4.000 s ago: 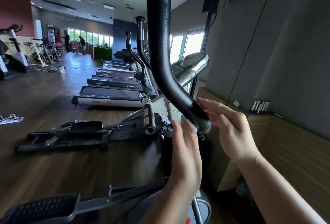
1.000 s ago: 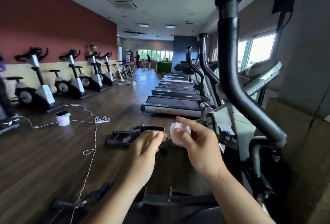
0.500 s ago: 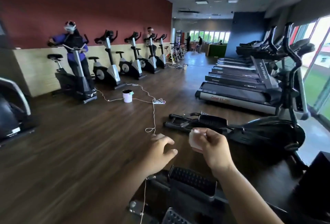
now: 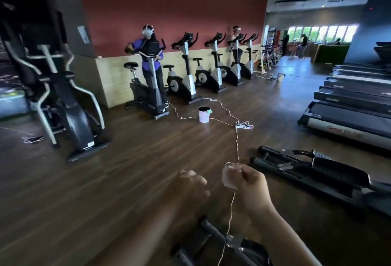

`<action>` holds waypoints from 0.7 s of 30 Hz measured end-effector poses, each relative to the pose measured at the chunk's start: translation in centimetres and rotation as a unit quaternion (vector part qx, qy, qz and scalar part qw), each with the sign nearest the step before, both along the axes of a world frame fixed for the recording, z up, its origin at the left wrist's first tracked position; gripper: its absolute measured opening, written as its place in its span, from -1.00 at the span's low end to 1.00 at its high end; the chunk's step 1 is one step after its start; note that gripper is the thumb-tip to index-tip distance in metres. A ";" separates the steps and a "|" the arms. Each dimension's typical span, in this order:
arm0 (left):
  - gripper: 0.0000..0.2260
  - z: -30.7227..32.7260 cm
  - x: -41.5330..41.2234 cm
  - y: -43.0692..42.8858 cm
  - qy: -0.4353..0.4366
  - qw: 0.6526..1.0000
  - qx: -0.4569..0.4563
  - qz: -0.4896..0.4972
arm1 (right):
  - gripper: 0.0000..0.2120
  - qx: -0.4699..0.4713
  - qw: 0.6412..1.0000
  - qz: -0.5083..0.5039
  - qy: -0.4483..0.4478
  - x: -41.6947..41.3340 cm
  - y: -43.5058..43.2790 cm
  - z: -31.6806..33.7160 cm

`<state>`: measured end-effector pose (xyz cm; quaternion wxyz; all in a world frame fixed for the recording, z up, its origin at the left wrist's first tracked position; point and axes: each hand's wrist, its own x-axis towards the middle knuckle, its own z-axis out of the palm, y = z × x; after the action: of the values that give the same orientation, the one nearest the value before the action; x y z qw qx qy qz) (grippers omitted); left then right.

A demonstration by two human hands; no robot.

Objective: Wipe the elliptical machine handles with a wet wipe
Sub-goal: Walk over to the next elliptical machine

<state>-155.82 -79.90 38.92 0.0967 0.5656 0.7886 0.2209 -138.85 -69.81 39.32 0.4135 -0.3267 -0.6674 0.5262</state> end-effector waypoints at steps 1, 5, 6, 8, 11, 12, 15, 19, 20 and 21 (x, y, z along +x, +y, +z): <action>-0.51 -0.1 -1.9 0.9 0.000 1.000 -0.004 0.002 | -0.76 -0.009 1.000 0.005 -0.003 -1.9 1.5 -0.4; -0.73 -1.4 -9.9 5.1 0.005 1.000 0.003 0.023 | -0.85 -0.021 0.999 0.000 -0.024 -9.4 7.1 -1.5; -0.75 -1.6 -11.7 6.2 -0.004 1.000 0.003 0.025 | -0.86 -0.016 0.999 -0.005 -0.033 -11.2 8.2 -1.5; -0.72 -2.2 -15.4 8.4 -0.015 1.000 0.004 0.024 | -0.86 -0.006 0.999 -0.010 -0.051 -14.9 10.4 -1.9; -0.69 -3.0 -22.4 11.9 -0.025 0.999 0.020 0.007 | -0.75 -0.011 0.999 -0.010 -0.040 -21.7 13.4 -2.7; -0.71 -3.2 -25.1 13.1 -0.021 1.000 0.017 0.000 | -0.72 -0.010 0.999 -0.015 -0.039 -24.1 14.3 -2.9; -0.73 -3.4 -32.9 16.4 -0.017 0.999 0.018 -0.026 | -0.74 -0.002 0.998 -0.036 -0.049 -30.8 16.8 -3.2; -0.58 -2.8 -41.9 20.6 -0.007 0.997 -0.013 -0.070 | -0.65 -0.012 0.997 -0.072 -0.032 -38.9 20.1 -3.4; -0.54 -2.7 -43.7 21.9 -0.007 0.997 -0.019 -0.076 | -0.69 -0.022 0.996 -0.080 -0.026 -40.7 21.1 -3.4; -0.48 -2.6 -45.1 23.0 -0.005 0.996 -0.020 -0.082 | -0.75 -0.030 0.996 -0.085 -0.022 -42.2 21.8 -3.3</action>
<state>-200.91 -56.94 36.34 0.1297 0.6251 0.7434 0.1994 -181.05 -48.00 36.07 0.4319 -0.4062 -0.6302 0.5013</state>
